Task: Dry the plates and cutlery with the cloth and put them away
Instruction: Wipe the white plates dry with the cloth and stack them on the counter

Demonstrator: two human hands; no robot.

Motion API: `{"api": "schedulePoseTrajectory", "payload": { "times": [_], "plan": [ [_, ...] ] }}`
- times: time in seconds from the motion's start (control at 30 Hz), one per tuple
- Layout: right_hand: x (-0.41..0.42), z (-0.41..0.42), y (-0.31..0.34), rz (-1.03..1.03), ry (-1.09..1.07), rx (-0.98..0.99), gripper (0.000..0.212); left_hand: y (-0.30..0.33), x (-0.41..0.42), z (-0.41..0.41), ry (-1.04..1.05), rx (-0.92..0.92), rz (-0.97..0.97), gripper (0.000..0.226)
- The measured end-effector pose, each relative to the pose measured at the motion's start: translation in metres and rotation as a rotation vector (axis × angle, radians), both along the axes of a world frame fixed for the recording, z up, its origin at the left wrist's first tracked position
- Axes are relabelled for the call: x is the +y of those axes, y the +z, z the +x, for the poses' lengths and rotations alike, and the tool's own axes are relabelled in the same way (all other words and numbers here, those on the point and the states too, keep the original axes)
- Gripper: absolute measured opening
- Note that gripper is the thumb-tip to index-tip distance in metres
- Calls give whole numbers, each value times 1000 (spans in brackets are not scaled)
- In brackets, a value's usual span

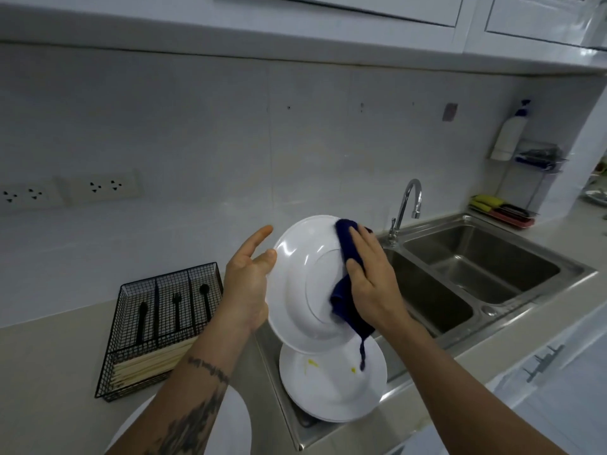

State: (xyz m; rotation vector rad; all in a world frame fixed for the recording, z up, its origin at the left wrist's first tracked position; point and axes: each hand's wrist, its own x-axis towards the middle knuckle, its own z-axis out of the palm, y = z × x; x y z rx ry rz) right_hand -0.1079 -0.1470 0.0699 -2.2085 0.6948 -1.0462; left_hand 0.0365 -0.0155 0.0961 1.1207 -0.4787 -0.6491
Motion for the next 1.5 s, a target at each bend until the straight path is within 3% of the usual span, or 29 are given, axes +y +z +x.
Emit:
{"api": "schedulePoseTrajectory", "payload": {
  "times": [0.13,0.33,0.47,0.7,0.93,1.13,1.23,1.37,1.5],
  "plan": [
    [-1,3,18,-124,73,29,54,-1,-4,-7,34,-5,2,37],
    [-7,-18,-17,290,15,-193,52,0,4,9,173,139,-92,37],
    [19,-15,-38,213,-76,-183,57,-5,6,6,184,155,-73,38],
    [31,10,-3,-251,11,39,55,-8,-6,-30,38,-53,24,43],
    [9,-9,-2,19,-46,-35,55,-5,16,-12,5,-445,100,53],
    [17,-5,28,-147,83,63,49,4,13,-10,-30,-643,87,59],
    [13,-10,35,-125,109,83,41,8,14,-4,13,-762,88,59],
    [24,-10,14,-110,70,23,42,5,11,-5,123,-774,144,54],
    [42,-9,-6,-296,14,-63,45,-9,12,-19,131,-578,58,44]
  ]
}}
